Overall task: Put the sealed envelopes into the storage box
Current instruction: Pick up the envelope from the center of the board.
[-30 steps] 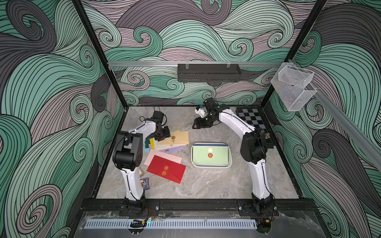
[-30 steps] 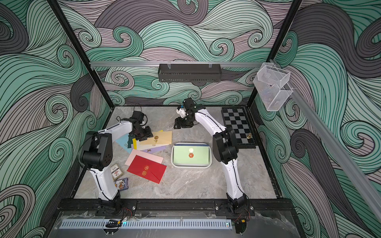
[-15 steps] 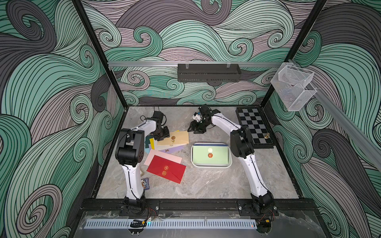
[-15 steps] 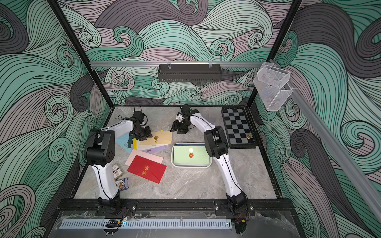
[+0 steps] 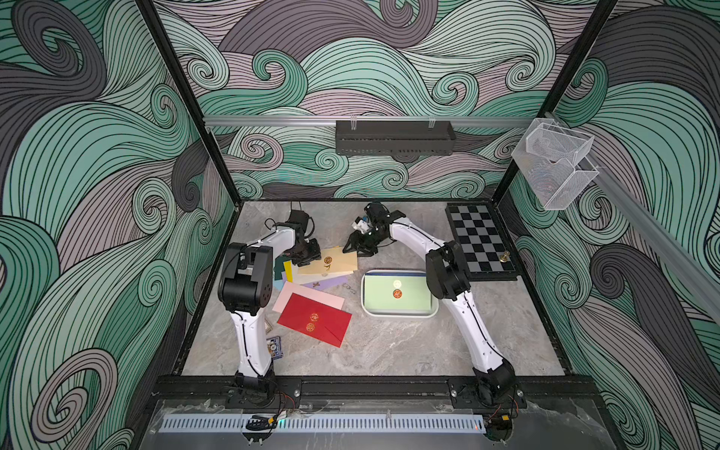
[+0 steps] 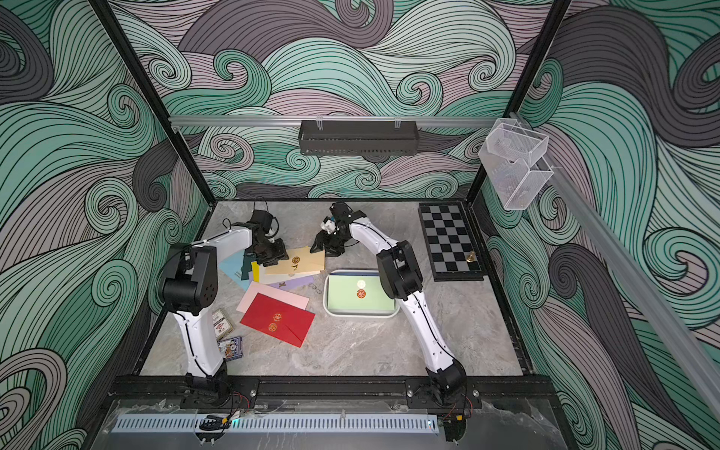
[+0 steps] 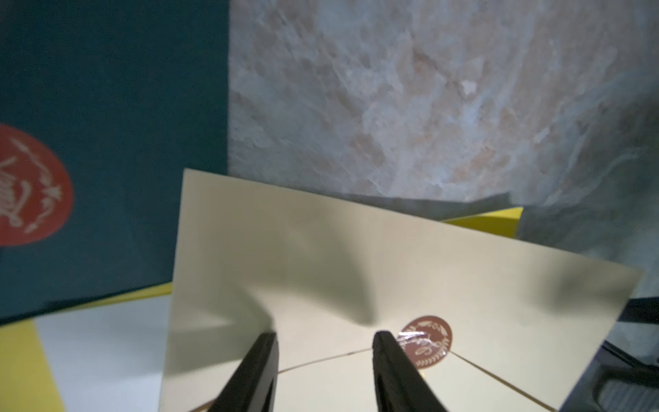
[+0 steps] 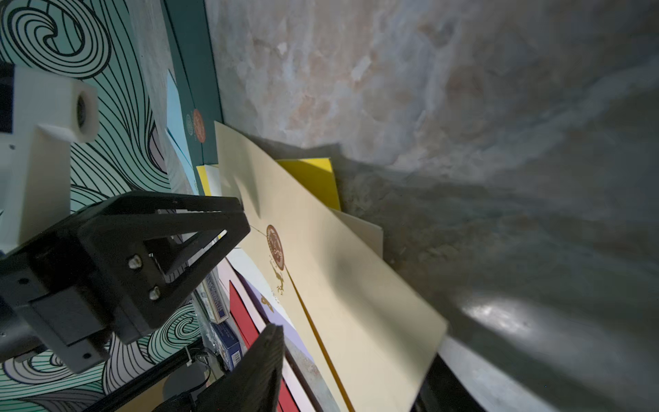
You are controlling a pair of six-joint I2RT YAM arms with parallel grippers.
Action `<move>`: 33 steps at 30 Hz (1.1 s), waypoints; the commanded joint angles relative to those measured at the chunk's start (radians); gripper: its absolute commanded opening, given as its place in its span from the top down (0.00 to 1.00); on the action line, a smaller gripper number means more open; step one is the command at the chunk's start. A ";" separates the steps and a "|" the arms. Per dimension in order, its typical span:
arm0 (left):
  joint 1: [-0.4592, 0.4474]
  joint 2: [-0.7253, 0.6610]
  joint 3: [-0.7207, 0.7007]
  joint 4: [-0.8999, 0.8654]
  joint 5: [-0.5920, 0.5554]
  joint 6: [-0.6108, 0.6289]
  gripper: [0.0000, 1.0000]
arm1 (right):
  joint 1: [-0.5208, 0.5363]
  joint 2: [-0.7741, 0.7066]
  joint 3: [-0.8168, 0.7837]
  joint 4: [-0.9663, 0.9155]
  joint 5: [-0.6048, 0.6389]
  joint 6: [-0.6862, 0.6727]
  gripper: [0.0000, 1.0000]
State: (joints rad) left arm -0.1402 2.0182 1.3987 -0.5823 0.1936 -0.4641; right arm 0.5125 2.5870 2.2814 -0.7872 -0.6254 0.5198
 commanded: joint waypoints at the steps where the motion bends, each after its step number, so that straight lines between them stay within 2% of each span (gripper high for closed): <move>1: 0.002 0.027 -0.013 -0.023 0.020 -0.002 0.53 | 0.007 -0.035 0.034 0.013 -0.049 0.014 0.47; 4: 0.002 0.020 -0.021 -0.015 0.018 -0.002 0.53 | 0.009 -0.064 0.020 0.013 -0.048 0.014 0.49; 7: 0.002 0.013 -0.025 -0.004 0.022 -0.007 0.53 | 0.012 -0.086 -0.005 0.016 -0.058 0.007 0.58; 9: 0.002 0.006 -0.026 -0.001 0.027 -0.007 0.53 | 0.016 -0.089 -0.011 0.018 -0.070 -0.008 0.68; 11: 0.002 -0.016 -0.028 0.002 0.031 -0.007 0.52 | 0.014 -0.091 -0.013 0.017 -0.073 -0.024 0.82; 14: 0.002 -0.082 -0.042 0.020 0.038 -0.007 0.47 | 0.013 -0.118 -0.010 0.017 -0.065 -0.077 0.98; 18: 0.007 -0.212 -0.049 0.034 0.047 0.021 0.40 | 0.013 -0.195 -0.022 0.016 -0.058 -0.187 1.00; 22: 0.008 -0.368 -0.040 0.031 0.078 0.124 0.35 | 0.004 -0.353 -0.125 0.015 -0.069 -0.373 1.00; 29: -0.022 -0.641 -0.117 0.120 0.288 0.441 0.28 | -0.002 -0.718 -0.471 0.014 -0.063 -0.821 1.00; 33: -0.094 -0.731 -0.107 0.018 0.364 0.700 0.24 | -0.002 -0.890 -0.635 0.015 -0.043 -1.022 1.00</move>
State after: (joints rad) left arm -0.1883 1.3190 1.2922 -0.4953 0.4461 -0.0166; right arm 0.5117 1.7576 1.7321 -0.7570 -0.6788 -0.2531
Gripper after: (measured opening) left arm 0.755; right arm 0.048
